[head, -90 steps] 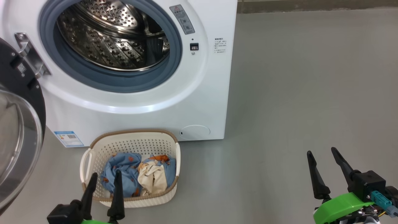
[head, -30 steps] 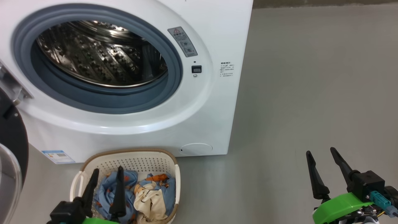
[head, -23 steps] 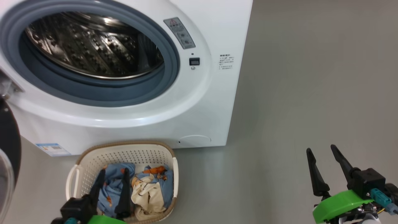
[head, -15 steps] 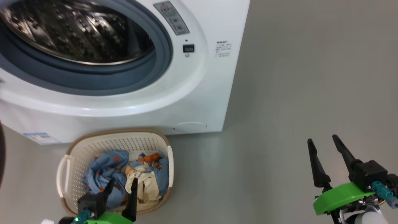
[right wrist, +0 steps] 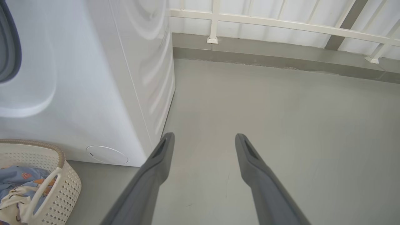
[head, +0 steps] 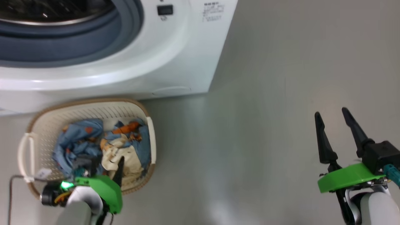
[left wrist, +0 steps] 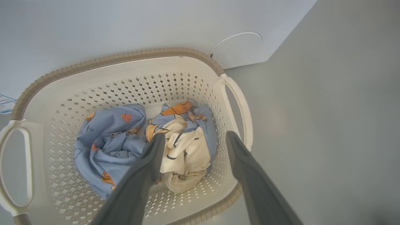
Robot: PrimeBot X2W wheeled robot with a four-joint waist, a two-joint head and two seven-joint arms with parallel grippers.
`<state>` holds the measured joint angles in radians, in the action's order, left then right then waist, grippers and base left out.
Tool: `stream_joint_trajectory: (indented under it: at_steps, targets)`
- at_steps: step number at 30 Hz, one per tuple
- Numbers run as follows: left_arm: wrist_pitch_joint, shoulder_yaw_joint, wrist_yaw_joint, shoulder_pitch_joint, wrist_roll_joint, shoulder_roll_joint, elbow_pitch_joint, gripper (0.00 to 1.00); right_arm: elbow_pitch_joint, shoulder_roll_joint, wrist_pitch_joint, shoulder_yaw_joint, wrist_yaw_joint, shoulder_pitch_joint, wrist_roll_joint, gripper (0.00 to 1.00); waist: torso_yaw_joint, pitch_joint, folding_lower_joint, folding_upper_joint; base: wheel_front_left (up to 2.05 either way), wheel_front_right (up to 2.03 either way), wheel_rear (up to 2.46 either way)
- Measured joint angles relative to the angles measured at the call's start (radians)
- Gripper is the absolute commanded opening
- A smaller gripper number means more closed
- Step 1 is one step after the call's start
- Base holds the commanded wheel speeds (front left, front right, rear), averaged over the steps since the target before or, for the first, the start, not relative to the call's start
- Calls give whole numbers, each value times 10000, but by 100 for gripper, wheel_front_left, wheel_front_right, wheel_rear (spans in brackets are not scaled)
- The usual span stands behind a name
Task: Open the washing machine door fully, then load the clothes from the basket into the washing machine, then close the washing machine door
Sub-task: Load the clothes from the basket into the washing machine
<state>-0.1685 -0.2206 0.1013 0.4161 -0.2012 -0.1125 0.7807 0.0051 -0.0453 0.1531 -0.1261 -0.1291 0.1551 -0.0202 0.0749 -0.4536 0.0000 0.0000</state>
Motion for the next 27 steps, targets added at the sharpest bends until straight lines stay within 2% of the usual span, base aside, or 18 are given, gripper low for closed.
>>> stream_joint_trajectory:
  at_steps: [13, 23, 27]
  targets:
    - [128, -107, 4, 2832, 136, -546, 3020, 100, -44, 0, 380, 71, 0, 757, -33, 100, 779, -2099, 0, 0, 0, 0, 0]
    - [688, -324, 92, 4156, 201, -930, 4381, 100, 61, 4, 614, 217, 0, 1081, -188, 100, 1419, -3343, 0, 0, 0, 0, 0]
    - [913, -359, 0, 4606, 203, -1037, 4625, 100, 52, 4, 700, 261, 0, 1233, -284, 100, 1651, -3755, 0, 0, 0, 0, 0]
